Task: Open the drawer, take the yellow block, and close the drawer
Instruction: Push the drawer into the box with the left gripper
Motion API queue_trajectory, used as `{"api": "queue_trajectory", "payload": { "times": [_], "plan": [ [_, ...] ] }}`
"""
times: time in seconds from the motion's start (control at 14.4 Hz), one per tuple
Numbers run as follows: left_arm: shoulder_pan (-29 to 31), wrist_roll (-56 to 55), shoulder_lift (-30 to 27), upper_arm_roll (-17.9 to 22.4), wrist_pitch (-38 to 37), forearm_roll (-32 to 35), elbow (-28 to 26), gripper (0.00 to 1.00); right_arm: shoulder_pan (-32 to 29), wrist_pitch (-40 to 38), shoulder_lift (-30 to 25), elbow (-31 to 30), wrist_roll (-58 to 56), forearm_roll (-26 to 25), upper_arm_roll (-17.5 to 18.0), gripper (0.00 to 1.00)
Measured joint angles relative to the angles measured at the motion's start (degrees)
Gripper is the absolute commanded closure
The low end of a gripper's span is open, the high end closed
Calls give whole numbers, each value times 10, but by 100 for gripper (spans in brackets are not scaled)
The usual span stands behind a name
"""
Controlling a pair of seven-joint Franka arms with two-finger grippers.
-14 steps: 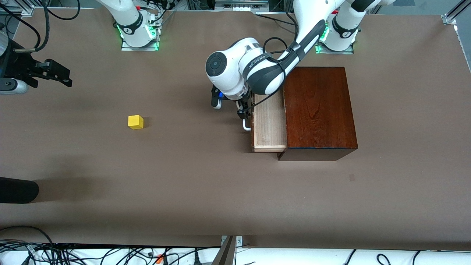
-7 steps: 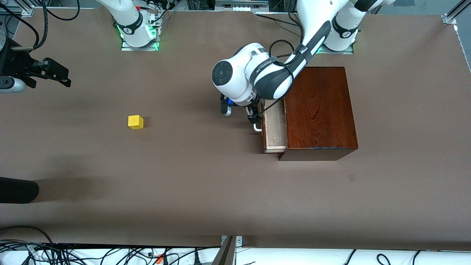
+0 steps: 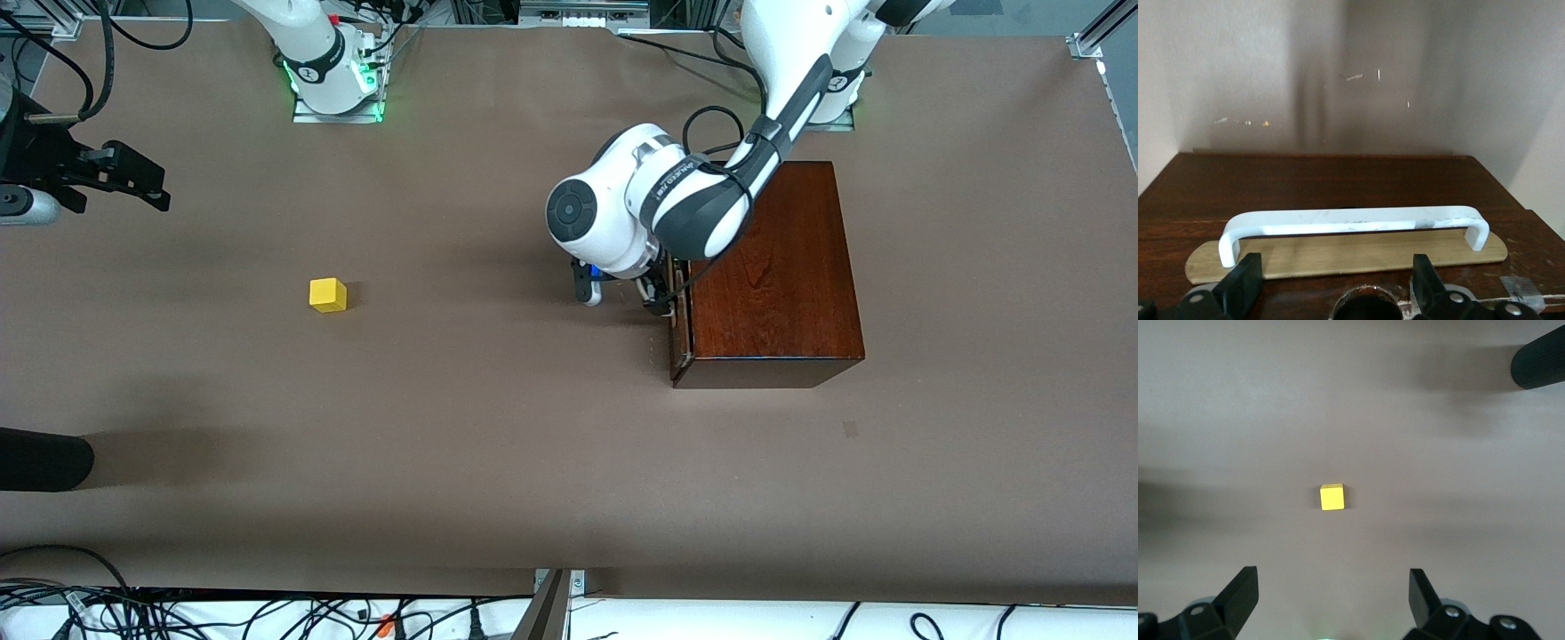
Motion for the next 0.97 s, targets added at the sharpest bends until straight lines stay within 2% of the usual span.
{"api": "queue_trajectory", "payload": {
  "times": [0.97],
  "plan": [
    [-4,-7,0,-3,-14,35,1,0,0,0,0,0,0,0,0,0]
  ]
}}
